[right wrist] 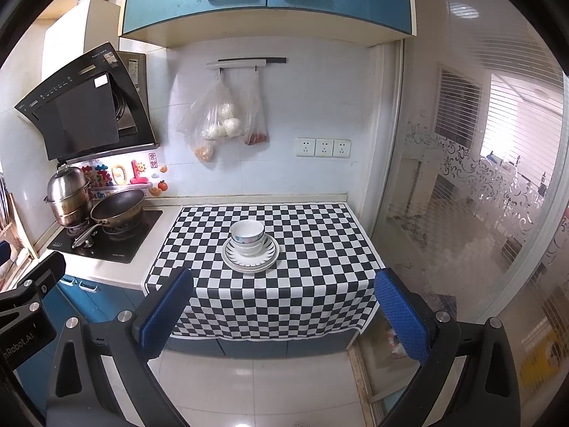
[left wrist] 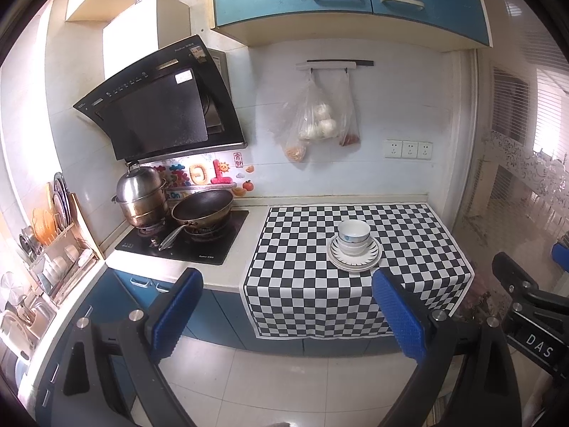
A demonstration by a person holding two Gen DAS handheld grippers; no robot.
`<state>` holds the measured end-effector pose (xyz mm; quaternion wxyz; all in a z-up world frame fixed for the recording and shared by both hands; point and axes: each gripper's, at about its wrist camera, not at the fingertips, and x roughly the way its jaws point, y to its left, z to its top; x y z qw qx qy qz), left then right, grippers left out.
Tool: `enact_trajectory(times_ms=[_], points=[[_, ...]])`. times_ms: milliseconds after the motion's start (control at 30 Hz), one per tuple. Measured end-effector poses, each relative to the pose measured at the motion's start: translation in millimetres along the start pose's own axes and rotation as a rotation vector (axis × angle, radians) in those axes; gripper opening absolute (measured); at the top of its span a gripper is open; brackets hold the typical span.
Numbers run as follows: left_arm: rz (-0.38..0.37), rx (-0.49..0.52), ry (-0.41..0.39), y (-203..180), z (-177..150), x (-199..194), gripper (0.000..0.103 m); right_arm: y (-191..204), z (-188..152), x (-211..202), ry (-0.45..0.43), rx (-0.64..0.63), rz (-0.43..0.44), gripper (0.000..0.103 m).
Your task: Organize plates and bowls
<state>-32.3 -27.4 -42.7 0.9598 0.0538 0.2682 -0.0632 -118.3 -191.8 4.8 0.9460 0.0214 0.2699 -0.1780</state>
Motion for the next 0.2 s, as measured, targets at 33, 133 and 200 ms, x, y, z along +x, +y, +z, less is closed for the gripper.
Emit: enact_trajectory(times_ms=[33,133,200], points=[[0.0,-0.001,0.0,0.0,-0.8,0.0,0.097,-0.2,0.7,1.2,0.002,0.001,0.001,0.103],[0.003,-0.001,-0.003,0.1,-1.8,-0.1,0.097,1.0,0.5,1.6,0.003,0.001,0.001,0.103],[0.011,0.003,-0.01,0.3,-2.5,0.1,0.097,1.1,0.5,2.5,0.004,0.001,0.001,0.103]])
